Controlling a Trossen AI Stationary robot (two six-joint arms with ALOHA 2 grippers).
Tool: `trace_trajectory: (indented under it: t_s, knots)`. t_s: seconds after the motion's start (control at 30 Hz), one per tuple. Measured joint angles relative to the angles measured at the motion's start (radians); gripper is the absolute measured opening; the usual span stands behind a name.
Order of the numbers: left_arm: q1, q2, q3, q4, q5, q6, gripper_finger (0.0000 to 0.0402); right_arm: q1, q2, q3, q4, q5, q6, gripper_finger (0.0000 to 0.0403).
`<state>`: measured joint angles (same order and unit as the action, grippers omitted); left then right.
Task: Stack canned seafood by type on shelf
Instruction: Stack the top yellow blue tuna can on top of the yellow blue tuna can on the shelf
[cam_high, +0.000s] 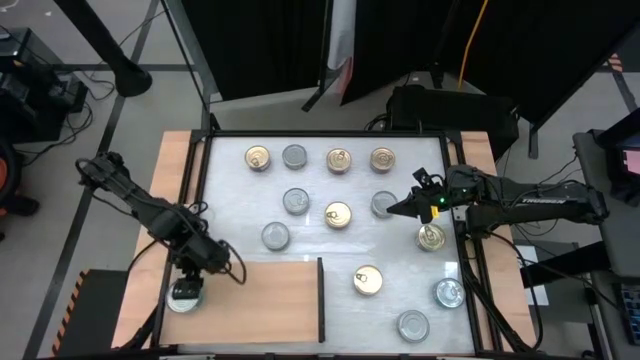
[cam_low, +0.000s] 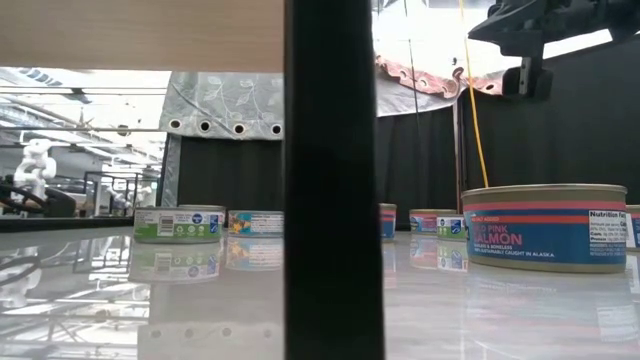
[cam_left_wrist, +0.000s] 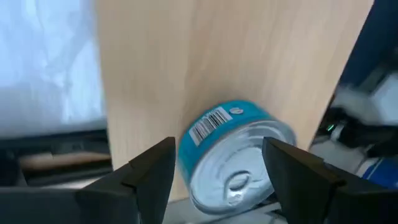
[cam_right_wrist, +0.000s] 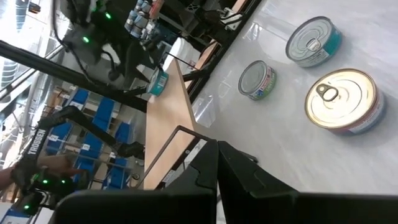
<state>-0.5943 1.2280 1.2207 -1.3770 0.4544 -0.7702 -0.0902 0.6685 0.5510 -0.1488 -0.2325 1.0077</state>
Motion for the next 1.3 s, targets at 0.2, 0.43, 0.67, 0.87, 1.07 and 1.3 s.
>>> trace_trajectory:
  t_s: [0.2,0.43,0.67,0.87,1.07,1.3]
  knots:
    - [0.049,-0.001,0.149,-0.012,-0.206,-0.216,0.0246,0.0,0.0,0.0,0.006,0.096,0.078,0.0]
    - [0.105,0.001,0.202,0.042,-0.653,-0.427,0.0246,-0.024,0.03,0.068,0.056,0.28,0.195,0.0]
    - [0.231,0.043,0.201,0.083,-0.871,-0.438,0.0246,-0.087,0.22,0.377,-0.563,0.29,0.128,0.0]
    - [0.344,0.075,0.201,0.154,-1.014,-0.349,0.0247,-0.173,0.412,0.466,-0.783,0.217,0.01,0.0]
    - [0.417,0.079,0.201,0.271,-1.145,-0.329,0.0247,-0.225,0.548,0.47,-0.45,-0.001,0.139,0.0]
    - [0.482,0.079,0.201,0.304,-1.112,-0.296,0.0247,-0.243,0.751,0.655,-0.312,0.032,0.079,0.0003]
